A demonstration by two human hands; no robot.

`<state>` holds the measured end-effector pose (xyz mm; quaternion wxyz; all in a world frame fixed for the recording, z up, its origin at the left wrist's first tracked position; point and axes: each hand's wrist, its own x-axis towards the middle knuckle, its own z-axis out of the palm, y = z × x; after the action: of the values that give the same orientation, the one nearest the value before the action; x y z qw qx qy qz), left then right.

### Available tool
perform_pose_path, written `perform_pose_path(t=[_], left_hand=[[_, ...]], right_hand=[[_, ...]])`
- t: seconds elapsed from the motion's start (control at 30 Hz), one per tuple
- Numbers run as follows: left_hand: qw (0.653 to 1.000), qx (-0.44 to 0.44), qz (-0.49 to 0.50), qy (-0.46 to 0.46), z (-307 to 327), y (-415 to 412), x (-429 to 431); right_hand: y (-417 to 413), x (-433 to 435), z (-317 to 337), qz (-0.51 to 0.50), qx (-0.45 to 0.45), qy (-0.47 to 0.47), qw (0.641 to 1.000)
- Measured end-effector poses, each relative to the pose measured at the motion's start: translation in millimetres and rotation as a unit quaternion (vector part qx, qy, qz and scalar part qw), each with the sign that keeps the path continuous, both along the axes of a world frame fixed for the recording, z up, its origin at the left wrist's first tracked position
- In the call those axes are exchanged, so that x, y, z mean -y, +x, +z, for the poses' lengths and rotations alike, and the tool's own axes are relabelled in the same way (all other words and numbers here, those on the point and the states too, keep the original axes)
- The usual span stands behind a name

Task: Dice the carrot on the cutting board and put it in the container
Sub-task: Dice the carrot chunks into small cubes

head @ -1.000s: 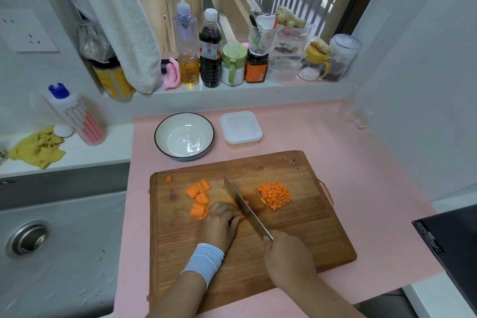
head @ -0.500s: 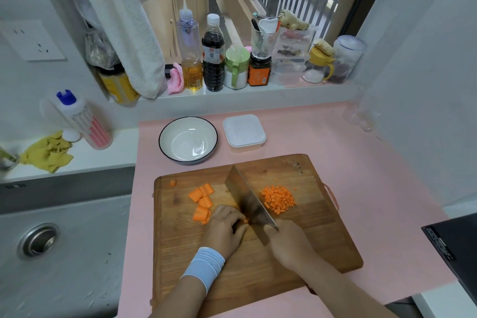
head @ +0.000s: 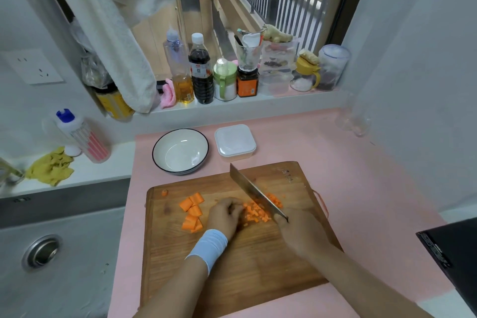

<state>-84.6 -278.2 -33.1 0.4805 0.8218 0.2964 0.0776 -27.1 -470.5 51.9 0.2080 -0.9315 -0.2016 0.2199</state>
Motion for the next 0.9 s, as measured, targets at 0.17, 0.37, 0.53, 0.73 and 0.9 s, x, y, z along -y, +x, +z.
perform_pose_path(t=[0.17, 0.37, 0.53, 0.73, 0.9], left_hand=[[0.979, 0.025, 0.202, -0.032, 22, -8, -40], [0.997, -0.013, 0.06, -0.046, 64, 3, -49], [0.967, -0.179, -0.18, 0.004, 66, 21, -3], [0.992, -0.053, -0.022, 0.112, 52, 16, -14], [0.971, 0.037, 0.213, 0.101, 49, -5, -32]], right_hand=[[7, 10, -1, 0.091, 0.141, -0.022, 0.986], [18, 14, -6, 0.182, 0.213, -0.076, 0.957], [20, 12, -4, 0.221, 0.219, -0.078, 0.947], [20, 20, 2, 0.177, 0.15, -0.057, 0.971], [11, 17, 1, 0.081, 0.004, -0.001, 0.997]])
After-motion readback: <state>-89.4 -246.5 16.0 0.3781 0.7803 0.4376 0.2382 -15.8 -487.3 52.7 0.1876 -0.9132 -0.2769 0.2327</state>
